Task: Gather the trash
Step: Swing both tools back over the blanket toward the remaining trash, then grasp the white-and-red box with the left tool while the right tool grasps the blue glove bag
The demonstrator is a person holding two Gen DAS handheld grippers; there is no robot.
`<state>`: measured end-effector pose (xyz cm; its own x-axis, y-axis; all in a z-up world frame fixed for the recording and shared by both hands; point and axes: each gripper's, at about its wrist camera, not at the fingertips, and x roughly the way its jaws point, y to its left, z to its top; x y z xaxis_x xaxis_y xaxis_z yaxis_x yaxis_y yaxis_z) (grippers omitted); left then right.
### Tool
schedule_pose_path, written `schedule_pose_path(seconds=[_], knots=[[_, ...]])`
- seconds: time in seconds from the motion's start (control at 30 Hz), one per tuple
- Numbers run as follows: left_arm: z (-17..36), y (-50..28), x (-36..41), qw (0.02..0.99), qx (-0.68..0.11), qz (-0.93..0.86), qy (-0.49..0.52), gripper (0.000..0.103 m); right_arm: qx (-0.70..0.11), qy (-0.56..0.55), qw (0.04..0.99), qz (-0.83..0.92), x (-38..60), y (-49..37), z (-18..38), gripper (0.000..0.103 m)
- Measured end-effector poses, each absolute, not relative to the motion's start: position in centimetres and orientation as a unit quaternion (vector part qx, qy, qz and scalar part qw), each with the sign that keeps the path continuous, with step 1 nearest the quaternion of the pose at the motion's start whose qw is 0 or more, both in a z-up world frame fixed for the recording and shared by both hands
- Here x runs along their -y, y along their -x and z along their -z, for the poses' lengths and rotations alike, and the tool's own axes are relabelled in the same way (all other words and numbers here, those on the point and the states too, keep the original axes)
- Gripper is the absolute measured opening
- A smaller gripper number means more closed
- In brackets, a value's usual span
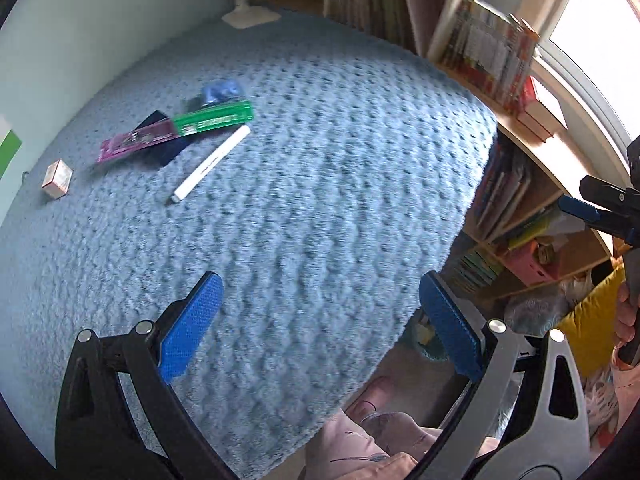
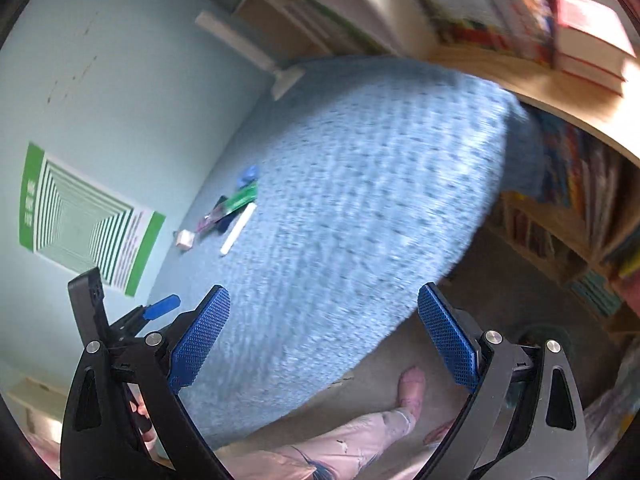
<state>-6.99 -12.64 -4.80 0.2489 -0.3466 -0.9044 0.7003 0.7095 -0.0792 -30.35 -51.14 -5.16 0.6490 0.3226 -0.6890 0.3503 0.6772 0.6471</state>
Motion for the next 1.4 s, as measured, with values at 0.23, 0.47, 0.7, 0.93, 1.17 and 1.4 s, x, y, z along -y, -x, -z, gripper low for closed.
schedule_pose_path(seconds=[0.23,0.47,0.7,0.93,1.17,1.4], knots=[[4.1,1.7,5.5,0.802,-0.519,0.27,-0.121,0.096,-0.441,-0.37,0.817,-0.043,46.9,23.3,3.9,0.094],[3.9,-2.9,0.3,0.82,-0.519,0.222,-0.093,0.096,-0.456,-0.341,0.818,-0.076,43.0,16.5,2.8,0.094],[4.3,-7.0,-3.2,0.827,-0.521,0.193,-0.083,0.096,-0.473,-0.321,0.815,-0.092,39.6,9.8,2.7,0.094],[5.2,-10.6,-5.0,0.826,-0.529,0.18,-0.077,0.096,-0.493,-0.299,0.811,-0.098,37.3,3.9,3.5,0.094],[6.3,-14.4,-5.8,0.828,-0.535,0.156,-0.065,0.096,-0.521,-0.268,0.802,-0.114,36.3,-1.9,5.6,0.094],[7.8,-19.3,-5.9,0.825,-0.547,0.125,-0.069,0.096,-0.55,-0.239,0.792,-0.114,36.5,-7.1,7.8,0.094]])
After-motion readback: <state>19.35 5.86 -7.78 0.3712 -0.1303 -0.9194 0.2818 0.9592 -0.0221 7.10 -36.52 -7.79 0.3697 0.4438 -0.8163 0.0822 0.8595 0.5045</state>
